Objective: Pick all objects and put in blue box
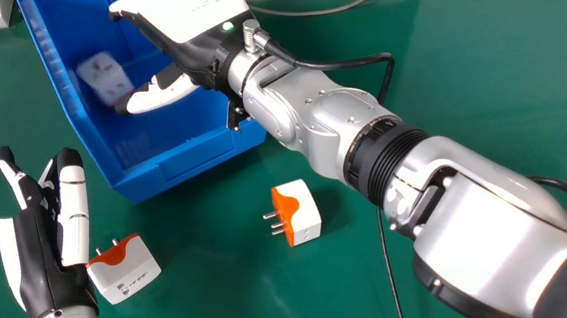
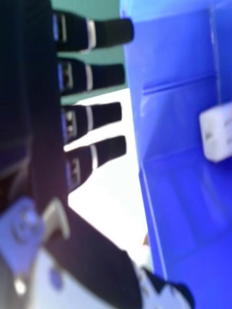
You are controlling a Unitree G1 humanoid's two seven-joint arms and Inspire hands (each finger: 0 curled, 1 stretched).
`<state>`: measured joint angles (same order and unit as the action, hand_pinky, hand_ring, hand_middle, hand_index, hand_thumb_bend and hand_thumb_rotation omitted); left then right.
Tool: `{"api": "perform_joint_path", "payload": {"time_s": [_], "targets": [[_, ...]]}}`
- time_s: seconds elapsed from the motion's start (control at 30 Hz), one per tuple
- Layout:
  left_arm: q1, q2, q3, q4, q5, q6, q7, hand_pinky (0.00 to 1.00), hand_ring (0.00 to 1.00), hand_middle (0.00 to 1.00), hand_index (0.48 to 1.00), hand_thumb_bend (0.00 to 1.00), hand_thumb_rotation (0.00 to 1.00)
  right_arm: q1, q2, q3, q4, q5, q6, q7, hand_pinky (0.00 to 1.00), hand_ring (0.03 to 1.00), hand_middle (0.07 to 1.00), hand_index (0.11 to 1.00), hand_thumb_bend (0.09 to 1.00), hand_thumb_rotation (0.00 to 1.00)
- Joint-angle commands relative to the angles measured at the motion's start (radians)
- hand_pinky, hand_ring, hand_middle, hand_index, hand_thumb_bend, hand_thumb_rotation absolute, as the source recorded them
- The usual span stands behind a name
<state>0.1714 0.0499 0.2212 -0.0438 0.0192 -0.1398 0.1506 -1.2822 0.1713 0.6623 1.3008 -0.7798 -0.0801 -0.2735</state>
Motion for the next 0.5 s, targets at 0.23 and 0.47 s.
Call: {"api": "perform_joint_path", "payload": {"time_s": [0.23, 0.47], "targets": [[-0.011, 0.003, 0.001, -0.010, -0.001, -0.007, -0.002, 0.85, 0.91, 0.88, 0.893, 0.55, 0.84, -0.002, 0.009, -0.013, -0.021, 0.010, -0.001, -0.024, 0.74, 0.885, 0.919, 0.875, 0.499, 0.71], [-0.022, 0.006, 0.007, 0.005, -0.007, -0.007, -0.003, 0.85, 0.91, 0.88, 0.893, 0.54, 0.84, 0.021, -0.017, -0.071, -0.073, 0.069, -0.031, -0.028, 0.75, 0.891, 0.924, 0.881, 0.481, 0.71]]}}
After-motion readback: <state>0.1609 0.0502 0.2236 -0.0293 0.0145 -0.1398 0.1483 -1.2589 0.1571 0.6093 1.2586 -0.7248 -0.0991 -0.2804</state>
